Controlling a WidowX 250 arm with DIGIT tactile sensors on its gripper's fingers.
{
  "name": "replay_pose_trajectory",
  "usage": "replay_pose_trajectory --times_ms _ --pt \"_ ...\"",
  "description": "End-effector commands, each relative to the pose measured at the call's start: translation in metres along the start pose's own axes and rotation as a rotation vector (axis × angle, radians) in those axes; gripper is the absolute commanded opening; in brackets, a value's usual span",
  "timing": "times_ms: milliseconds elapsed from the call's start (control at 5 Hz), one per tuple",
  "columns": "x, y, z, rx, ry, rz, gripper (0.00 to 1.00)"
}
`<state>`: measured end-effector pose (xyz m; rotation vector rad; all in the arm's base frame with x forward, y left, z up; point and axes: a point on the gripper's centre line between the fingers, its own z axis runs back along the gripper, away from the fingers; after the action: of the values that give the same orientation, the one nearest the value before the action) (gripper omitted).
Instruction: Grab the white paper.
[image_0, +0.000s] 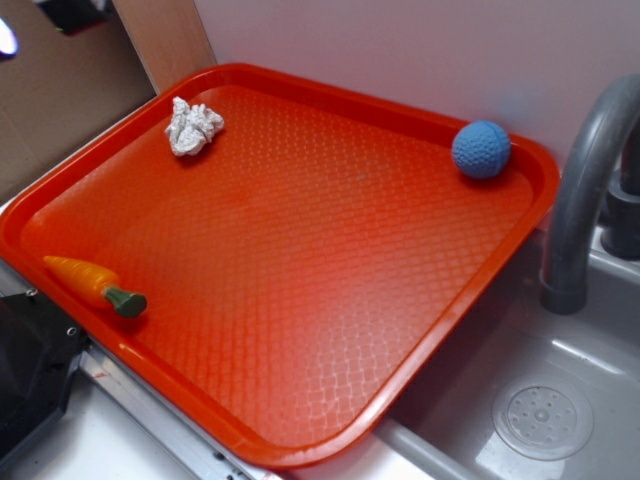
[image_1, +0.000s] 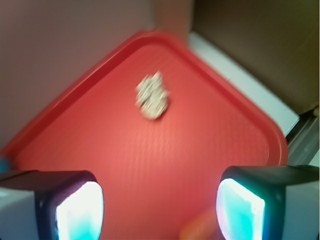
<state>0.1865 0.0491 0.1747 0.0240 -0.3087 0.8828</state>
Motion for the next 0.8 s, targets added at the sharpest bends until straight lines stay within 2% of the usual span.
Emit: replay_pose_trajectory --times_ms 0,200,400,600 --pt "0.060 -0.009 -0.043 -0.008 -0.131 0.019 1.00" --pt "0.075 -0.007 -0.076 0.009 -0.139 0.057 1.00" --pt "0.074 -0.015 -0.105 0.021 -0.115 0.015 1.00" --pt "0.074 -0.019 -0.129 0.081 -0.106 -0.012 1.00"
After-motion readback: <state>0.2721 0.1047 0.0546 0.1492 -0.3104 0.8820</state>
